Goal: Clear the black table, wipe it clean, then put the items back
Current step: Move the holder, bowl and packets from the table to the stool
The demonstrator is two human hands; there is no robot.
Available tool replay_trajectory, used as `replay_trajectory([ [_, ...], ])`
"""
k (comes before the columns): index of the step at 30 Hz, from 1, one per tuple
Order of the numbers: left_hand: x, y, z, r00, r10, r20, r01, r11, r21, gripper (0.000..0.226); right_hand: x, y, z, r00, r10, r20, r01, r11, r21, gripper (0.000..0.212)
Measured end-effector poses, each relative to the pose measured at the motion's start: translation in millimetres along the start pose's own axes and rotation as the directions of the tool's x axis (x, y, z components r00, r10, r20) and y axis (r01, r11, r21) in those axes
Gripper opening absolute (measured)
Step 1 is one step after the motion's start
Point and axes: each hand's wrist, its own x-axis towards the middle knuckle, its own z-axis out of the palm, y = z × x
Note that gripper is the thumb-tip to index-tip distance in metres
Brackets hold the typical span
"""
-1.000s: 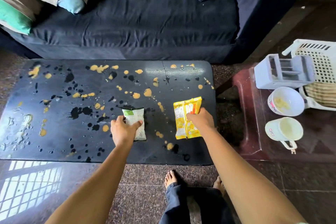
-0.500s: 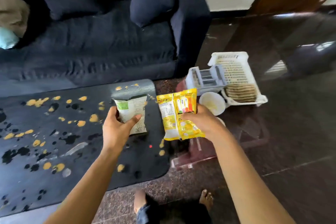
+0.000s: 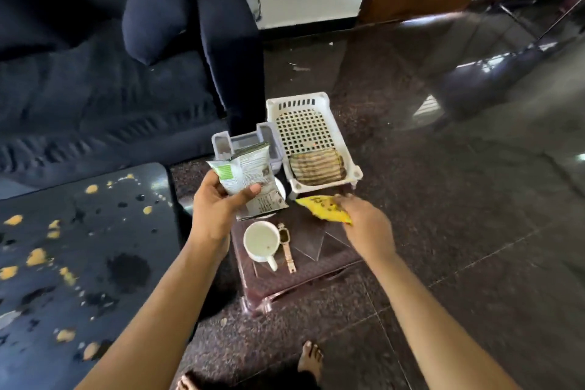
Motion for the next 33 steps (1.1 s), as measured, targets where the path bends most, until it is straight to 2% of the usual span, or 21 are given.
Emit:
replay_trajectory([
  [2, -0.2, -8.3, 11.4, 1.0, -0.01, 0.017, 0.01, 1.0, -0.013, 0.045, -8.3, 16.6, 33.5, 0.99, -0.133, 0.048, 0.136, 0.989, -0.06, 0.058],
  [6, -3.1, -20.8, 17.1, 0.998, -0.017, 0.068, 0.023, 0.997, -0.08, 0.059, -29.6, 35.7, 75.9, 0.937, -0.193, 0.292, 0.231, 0.968, -0.102, 0.073],
  [9, -3.0, -28.6, 14.4, 0.992, -0.02, 0.121, 0.027, 0.998, -0.05, 0.055, -37.1, 48.6, 82.3, 0.917, -0.255, 0.306, 0.296, 0.95, -0.097, 0.072],
  [11, -3.7, -32.6, 14.0, 0.979, -0.05, 0.198, 0.052, 0.999, -0.002, 0.064, -33.9, 48.9, 75.5, 0.928, -0.276, 0.251, 0.268, 0.961, 0.066, 0.071],
  [12, -4.2, -33.8, 15.7, 0.968, -0.08, 0.237, 0.077, 0.997, 0.022, 0.072, -29.9, 44.8, 69.5, 0.955, -0.231, 0.185, 0.194, 0.96, 0.201, 0.069],
  [13, -3.9, -35.9, 18.8, 0.956, -0.107, 0.272, 0.102, 0.994, 0.03, 0.078, -24.0, 38.7, 61.2, 0.986, -0.109, 0.129, 0.056, 0.932, 0.357, 0.065],
  [14, -3.5, -37.8, 22.1, 0.94, -0.136, 0.313, 0.137, 0.99, 0.02, 0.08, -15.7, 30.2, 48.9, 0.986, 0.065, 0.153, -0.138, 0.837, 0.529, 0.062],
  [15, -2.4, -40.1, 25.9, 0.92, -0.162, 0.357, 0.173, 0.985, 0.001, 0.078, -4.8, 20.2, 31.7, 0.925, 0.227, 0.304, -0.377, 0.636, 0.673, 0.06],
  [16, -2.3, -42.2, 31.6, 0.898, -0.183, 0.4, 0.206, 0.978, -0.015, 0.073, 6.2, 13.7, 17.4, 0.799, 0.264, 0.54, -0.601, 0.376, 0.706, 0.06],
  [17, -2.1, -45.0, 37.4, 0.878, -0.197, 0.436, 0.229, 0.973, -0.022, 0.066, 14.1, 9.7, 4.9, 0.656, 0.174, 0.734, -0.755, 0.156, 0.637, 0.059],
  [18, -2.8, -46.4, 44.7, 0.864, -0.204, 0.46, 0.24, 0.971, -0.02, 0.059, 19.2, 9.3, -5.1, 0.566, 0.05, 0.823, -0.824, 0.044, 0.565, 0.056],
  [19, -2.8, -48.1, 51.4, 0.858, -0.213, 0.468, 0.246, 0.969, -0.011, 0.054, 21.6, 9.8, -11.3, 0.537, -0.029, 0.843, -0.843, 0.005, 0.537, 0.051],
  [21, -1.6, -52.3, 63.3, 0.87, -0.239, 0.431, 0.251, 0.967, 0.029, 0.054, 22.3, 11.8, -17.6, 0.577, -0.014, 0.817, -0.816, -0.048, 0.576, 0.033],
  [23, -2.7, -57.6, 75.1, 0.922, -0.268, 0.278, 0.264, 0.963, 0.055, 0.055, 20.9, 20.1, -13.7, 0.632, 0.083, 0.771, -0.758, -0.143, 0.637, 0.019],
  [24, -3.6, -60.8, 80.5, 0.94, -0.302, 0.161, 0.301, 0.953, 0.032, 0.05, 19.8, 25.9, -10.4, 0.656, 0.132, 0.743, -0.721, -0.181, 0.669, 0.021],
  [26, -6.2, -70.4, 89.9, 0.926, -0.375, -0.049, 0.374, 0.927, -0.037, 0.035, 18.2, 39.0, -1.3, 0.691, 0.245, 0.68, -0.654, -0.186, 0.733, 0.034],
  [28, -10.0, -86.1, 95.7, 0.914, -0.382, -0.135, 0.387, 0.922, 0.014, 0.025, 13.4, 45.9, 10.4, 0.694, 0.331, 0.639, -0.65, -0.095, 0.754, 0.042],
  [30, -11.3, -106.1, 97.0, 0.938, -0.322, -0.131, 0.348, 0.883, 0.315, 0.038, 9.6, 47.8, 23.9, 0.694, 0.403, 0.597, -0.676, 0.078, 0.733, 0.044],
  [31, -12.3, -114.1, 98.5, 0.946, -0.305, -0.109, 0.319, 0.824, 0.468, 0.05, 7.4, 47.3, 29.5, 0.706, 0.431, 0.561, -0.679, 0.188, 0.71, 0.046],
  [33, -14.1, -122.3, 104.1, 0.95, -0.288, -0.118, 0.296, 0.722, 0.626, 0.065, 5.1, 46.9, 38.1, 0.739, 0.465, 0.488, -0.663, 0.372, 0.65, 0.053],
])
